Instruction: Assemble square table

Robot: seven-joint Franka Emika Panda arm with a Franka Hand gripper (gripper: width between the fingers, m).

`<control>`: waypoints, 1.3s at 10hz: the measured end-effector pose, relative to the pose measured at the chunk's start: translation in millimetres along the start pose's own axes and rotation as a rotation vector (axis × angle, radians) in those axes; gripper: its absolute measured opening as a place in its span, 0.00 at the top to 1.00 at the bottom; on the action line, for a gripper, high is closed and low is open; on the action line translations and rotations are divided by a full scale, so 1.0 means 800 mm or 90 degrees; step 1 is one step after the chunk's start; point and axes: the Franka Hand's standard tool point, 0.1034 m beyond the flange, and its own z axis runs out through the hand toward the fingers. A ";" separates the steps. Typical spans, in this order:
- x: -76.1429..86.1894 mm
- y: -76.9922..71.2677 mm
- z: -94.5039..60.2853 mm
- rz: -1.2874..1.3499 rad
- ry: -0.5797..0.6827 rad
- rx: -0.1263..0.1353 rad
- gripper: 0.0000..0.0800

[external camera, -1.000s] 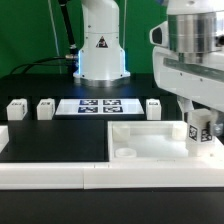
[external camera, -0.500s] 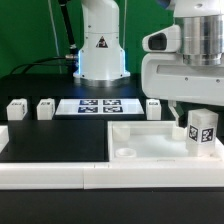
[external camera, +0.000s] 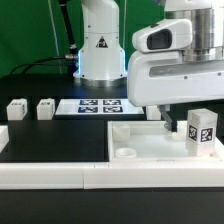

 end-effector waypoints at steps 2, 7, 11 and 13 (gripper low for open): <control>0.000 0.000 0.000 0.013 0.000 0.001 0.34; -0.001 -0.002 0.001 0.276 -0.001 0.003 0.64; 0.002 -0.003 0.002 0.623 -0.013 0.000 0.64; 0.006 0.002 0.002 0.741 -0.003 0.018 0.64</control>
Offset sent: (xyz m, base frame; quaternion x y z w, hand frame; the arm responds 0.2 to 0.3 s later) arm 0.0000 0.0000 0.0000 0.0000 0.0000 0.1938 0.9810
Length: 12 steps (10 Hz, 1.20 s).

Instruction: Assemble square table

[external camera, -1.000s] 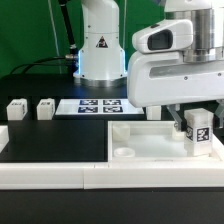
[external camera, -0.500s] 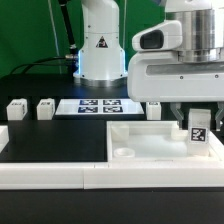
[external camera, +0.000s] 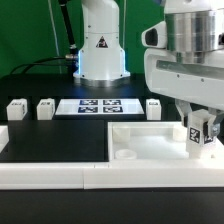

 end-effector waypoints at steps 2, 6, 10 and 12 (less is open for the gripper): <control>-0.003 0.000 0.000 0.084 -0.005 0.001 0.64; -0.004 -0.001 0.001 0.322 -0.027 0.006 0.64; -0.004 -0.004 -0.002 0.562 -0.053 0.016 0.64; -0.003 -0.004 -0.002 0.582 -0.046 0.017 0.63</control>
Offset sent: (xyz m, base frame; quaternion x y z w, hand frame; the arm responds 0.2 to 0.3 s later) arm 0.0000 0.0000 0.0000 0.0000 0.0000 0.1938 0.9810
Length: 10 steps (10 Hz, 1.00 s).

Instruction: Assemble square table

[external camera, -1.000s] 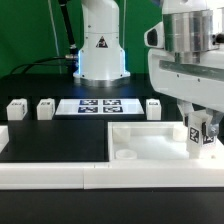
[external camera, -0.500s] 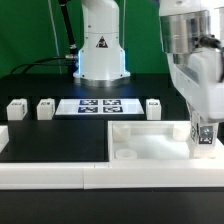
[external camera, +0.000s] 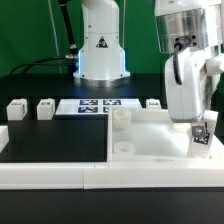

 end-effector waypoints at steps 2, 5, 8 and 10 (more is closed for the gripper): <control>0.000 0.000 0.000 0.004 0.004 0.002 0.63; 0.000 0.003 0.002 -0.022 0.008 0.001 0.53; -0.003 0.003 0.000 -0.030 0.007 0.003 0.21; -0.016 0.018 -0.039 -0.066 -0.008 0.008 0.19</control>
Offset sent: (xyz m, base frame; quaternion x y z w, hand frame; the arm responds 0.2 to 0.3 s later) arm 0.0000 0.0000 0.0000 0.0000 0.0000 0.0000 1.0000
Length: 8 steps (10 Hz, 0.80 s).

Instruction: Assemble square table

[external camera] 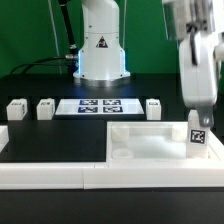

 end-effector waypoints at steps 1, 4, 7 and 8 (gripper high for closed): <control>-0.009 0.004 -0.021 -0.011 -0.008 -0.008 0.19; -0.016 0.005 -0.032 -0.017 -0.014 -0.007 0.19; -0.016 0.006 -0.030 -0.018 -0.013 -0.009 0.19; -0.016 0.006 -0.030 -0.018 -0.013 -0.009 0.19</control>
Offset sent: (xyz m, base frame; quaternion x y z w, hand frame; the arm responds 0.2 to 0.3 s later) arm 0.0000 0.0000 0.0000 0.0000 0.0000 0.0000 1.0000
